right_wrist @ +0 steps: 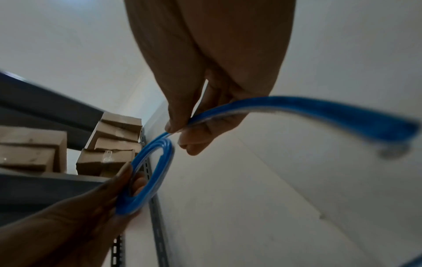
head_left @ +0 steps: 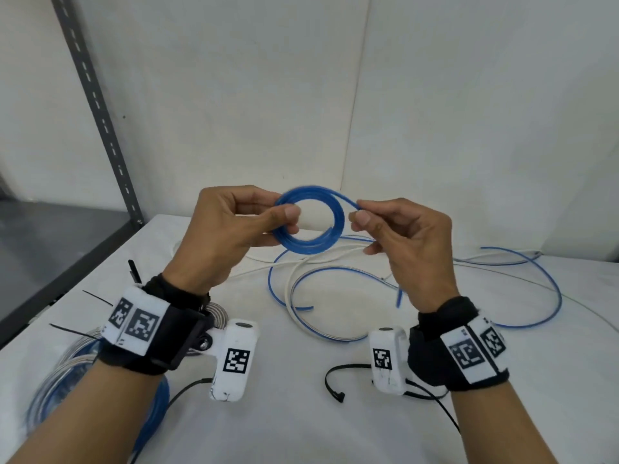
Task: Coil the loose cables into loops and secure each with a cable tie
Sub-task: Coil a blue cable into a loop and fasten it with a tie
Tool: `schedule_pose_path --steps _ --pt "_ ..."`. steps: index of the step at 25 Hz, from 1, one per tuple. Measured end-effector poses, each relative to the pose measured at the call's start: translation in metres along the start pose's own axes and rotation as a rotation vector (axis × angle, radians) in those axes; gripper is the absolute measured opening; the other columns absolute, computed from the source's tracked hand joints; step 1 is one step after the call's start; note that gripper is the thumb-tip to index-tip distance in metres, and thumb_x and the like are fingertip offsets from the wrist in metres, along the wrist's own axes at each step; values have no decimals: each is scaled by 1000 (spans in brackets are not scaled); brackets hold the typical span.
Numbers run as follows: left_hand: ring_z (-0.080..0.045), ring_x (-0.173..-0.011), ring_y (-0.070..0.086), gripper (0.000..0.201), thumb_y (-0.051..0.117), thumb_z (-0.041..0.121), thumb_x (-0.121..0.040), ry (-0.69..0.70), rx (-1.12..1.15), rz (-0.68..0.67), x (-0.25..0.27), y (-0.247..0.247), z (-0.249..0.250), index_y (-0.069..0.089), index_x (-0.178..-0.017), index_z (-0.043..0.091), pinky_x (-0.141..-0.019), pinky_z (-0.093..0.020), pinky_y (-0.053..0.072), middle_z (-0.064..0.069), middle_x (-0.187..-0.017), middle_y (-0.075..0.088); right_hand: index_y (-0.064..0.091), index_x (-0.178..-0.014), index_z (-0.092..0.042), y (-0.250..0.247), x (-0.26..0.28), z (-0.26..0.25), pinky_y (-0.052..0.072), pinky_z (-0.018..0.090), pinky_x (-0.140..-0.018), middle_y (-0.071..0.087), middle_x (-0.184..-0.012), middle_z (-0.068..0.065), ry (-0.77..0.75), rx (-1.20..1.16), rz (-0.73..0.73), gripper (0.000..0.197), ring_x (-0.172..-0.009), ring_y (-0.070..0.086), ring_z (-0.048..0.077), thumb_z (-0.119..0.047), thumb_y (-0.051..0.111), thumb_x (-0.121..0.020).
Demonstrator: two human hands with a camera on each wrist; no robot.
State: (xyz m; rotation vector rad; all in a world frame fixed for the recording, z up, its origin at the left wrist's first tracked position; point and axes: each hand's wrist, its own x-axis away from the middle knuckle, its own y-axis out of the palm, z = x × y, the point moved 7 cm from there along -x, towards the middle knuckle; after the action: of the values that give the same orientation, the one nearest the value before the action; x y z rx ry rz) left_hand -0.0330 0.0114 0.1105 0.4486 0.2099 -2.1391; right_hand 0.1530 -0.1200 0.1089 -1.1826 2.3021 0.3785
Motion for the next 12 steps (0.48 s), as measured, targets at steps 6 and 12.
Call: schedule_pose_path --steps 6,12 --pt "-24 -76 77 23 77 21 -75 -68 194 61 2 9 -9 74 -92 6 -64 -30 61 -11 -81 77 69 -112 -2 24 12 13 60 29 -59 78 -98 15 130 -268 89 20 -89 76 28 -4 68 -92" --pt "-30 -85 77 32 79 23 -78 -102 26 -82 3 19 -17 75 -107 9 -77 -38 63 -17 -90 77 72 -107 -9 12 5 13 55 26 -57 78 -89 10 49 -25 20 14 -79 76 21 -5 68 -94"
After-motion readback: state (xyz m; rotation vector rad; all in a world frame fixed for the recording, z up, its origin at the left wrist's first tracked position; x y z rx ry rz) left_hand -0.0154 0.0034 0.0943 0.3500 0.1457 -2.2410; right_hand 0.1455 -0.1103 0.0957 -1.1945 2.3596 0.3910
